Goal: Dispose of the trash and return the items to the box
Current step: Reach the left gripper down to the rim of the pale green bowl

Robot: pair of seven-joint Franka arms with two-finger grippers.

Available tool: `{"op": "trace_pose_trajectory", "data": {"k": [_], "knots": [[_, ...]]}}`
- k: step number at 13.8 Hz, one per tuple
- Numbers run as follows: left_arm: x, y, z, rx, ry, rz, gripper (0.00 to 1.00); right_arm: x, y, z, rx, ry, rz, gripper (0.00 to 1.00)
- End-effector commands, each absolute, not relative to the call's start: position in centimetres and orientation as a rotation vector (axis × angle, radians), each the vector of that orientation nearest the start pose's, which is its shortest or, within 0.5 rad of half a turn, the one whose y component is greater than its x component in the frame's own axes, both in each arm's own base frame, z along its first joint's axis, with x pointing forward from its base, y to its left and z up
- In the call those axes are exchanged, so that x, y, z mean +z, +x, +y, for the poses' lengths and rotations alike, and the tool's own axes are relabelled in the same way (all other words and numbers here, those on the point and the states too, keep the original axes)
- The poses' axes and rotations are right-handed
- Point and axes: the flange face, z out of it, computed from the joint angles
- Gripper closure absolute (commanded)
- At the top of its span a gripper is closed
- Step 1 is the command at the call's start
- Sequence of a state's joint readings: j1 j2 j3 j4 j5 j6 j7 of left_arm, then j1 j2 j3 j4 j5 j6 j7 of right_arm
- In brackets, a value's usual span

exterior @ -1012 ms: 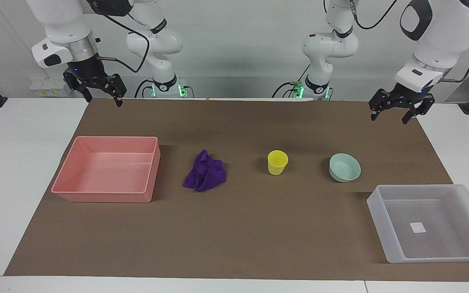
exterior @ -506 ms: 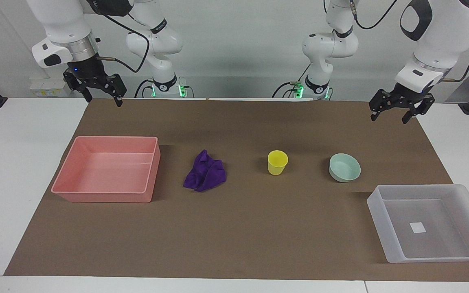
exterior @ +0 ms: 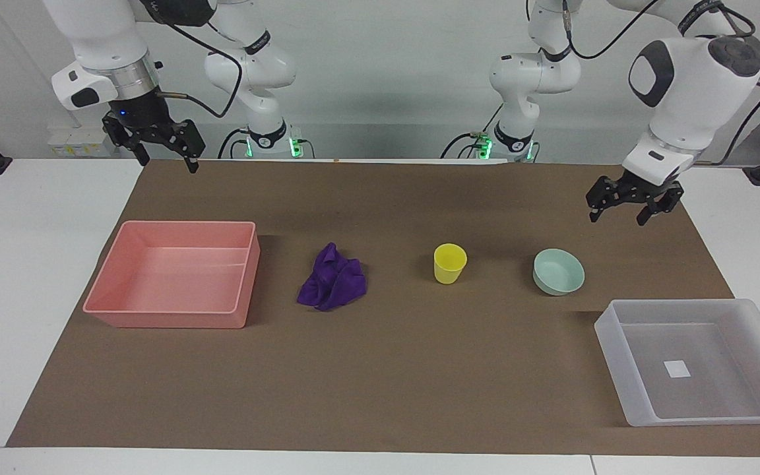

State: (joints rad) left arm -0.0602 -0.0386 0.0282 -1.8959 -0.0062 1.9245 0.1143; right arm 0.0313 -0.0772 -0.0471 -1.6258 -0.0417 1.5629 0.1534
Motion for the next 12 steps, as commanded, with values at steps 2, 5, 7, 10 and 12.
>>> {"op": "trace_pose_trajectory", "data": {"k": [2, 5, 7, 10, 12], "knots": [[45.6, 55.2, -0.2, -0.155, -3.123, 0.167, 0.0, 63.9, 52.4, -1.8, -0.011, -3.146, 0.244, 0.0], [40.9, 55.1, -0.2, -0.184, -3.121, 0.151, 0.0, 63.9, 52.4, -1.8, -0.011, -3.146, 0.244, 0.0], [38.8, 54.4, -0.2, -0.206, -3.121, 0.148, 0.0, 63.9, 52.4, -1.8, -0.011, -3.146, 0.244, 0.0], [36.5, 54.4, -0.4, -0.213, -3.122, 0.127, 0.0, 63.9, 52.4, -1.8, -0.011, -3.146, 0.244, 0.0], [35.3, 54.2, -0.7, -0.178, -3.129, 0.09, 0.0, 63.9, 52.3, -2.0, -0.006, -3.146, 0.245, 0.0]]}}
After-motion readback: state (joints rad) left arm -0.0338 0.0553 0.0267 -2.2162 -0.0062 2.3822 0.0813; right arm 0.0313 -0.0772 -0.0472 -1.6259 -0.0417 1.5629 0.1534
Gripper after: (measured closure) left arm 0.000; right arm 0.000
